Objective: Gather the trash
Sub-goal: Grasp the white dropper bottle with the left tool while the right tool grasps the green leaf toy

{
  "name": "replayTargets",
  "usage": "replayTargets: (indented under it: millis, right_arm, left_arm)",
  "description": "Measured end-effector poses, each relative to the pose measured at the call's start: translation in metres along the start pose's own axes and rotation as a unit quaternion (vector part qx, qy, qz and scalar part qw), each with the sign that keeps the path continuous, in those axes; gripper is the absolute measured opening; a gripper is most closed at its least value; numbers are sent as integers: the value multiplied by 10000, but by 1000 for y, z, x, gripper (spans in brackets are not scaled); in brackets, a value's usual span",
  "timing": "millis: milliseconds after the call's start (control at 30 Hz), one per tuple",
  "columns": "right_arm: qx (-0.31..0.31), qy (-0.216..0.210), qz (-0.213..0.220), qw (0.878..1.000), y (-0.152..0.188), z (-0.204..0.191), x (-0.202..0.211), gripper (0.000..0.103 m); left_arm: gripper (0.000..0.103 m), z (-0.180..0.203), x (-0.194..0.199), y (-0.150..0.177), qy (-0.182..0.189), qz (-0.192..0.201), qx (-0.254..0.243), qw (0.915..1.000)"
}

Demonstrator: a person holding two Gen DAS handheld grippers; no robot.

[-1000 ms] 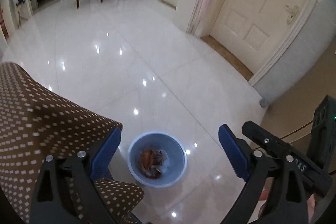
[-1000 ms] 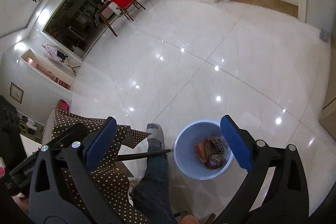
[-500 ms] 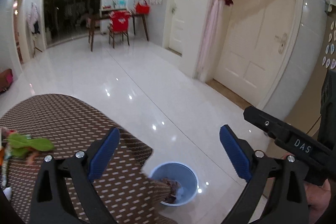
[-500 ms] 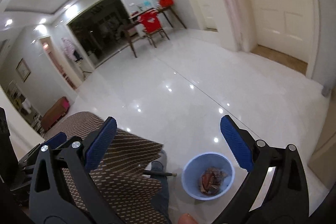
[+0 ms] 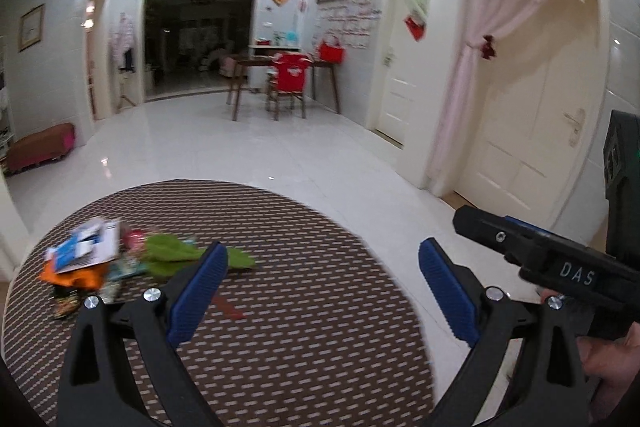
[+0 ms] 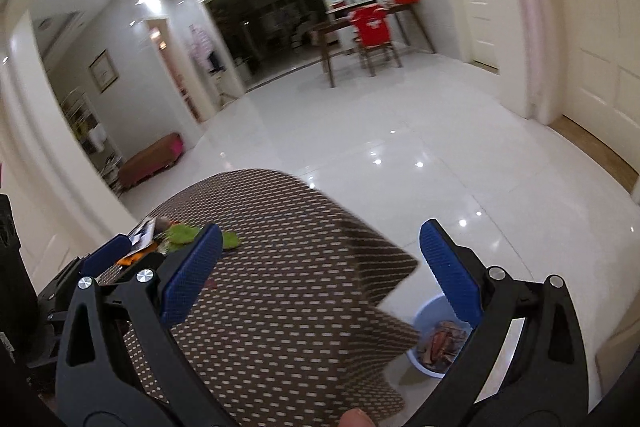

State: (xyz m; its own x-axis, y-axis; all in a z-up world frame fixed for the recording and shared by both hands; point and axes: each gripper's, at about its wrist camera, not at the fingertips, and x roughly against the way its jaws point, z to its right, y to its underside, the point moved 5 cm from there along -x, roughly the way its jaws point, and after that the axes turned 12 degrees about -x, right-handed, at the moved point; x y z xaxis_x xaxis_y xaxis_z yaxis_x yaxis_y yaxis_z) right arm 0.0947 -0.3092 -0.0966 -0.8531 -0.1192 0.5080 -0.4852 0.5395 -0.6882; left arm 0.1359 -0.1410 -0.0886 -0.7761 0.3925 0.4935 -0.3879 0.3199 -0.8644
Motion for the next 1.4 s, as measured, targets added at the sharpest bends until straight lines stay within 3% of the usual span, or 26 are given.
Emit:
replayTargets:
  millis: [300,600,833,1000,1067,1167,1300,1333,1400]
  right_arm:
    - [475,-265,-346,9979,18,-62,-32,97]
    - [882,-302,-836,9921,44,-105,-75,97]
    - [1065,-255,-1214,9866,65,-116,-111,97]
    - [1238,-217,-1519,9804,74,-123,-141,97]
    - [1337,-159,-1625,9775,77,-127,-156,97]
    - [1519,-134,-1776,9722,81,-136,-179,97]
    - [1991,-74,-2118,9568,95,-151,-216,96]
    - [2167,-65,-2182,9515,101,-156,-225,91]
    - [2387,-39,-2148,9470,108,-160,-231,49]
  left_arm:
    - [94,-82,30,35,-680,-109,340,9970]
    - [94,-137,42,90,-931,-492,499,9932]
    - [93,-166,23,126,-889,-1036,610,9888]
    - [66,-172,-4,135,-586,-1445,732,9851]
    - [46,-173,-12,137,-458,-1603,764,9831]
    - [29,-169,-17,138,-338,-1626,756,9832]
    - [27,-164,-17,136,-358,-1566,731,9843]
    - [25,-163,-16,136,-377,-1547,724,9846]
    - [23,-160,-13,137,-407,-1530,766,9844]
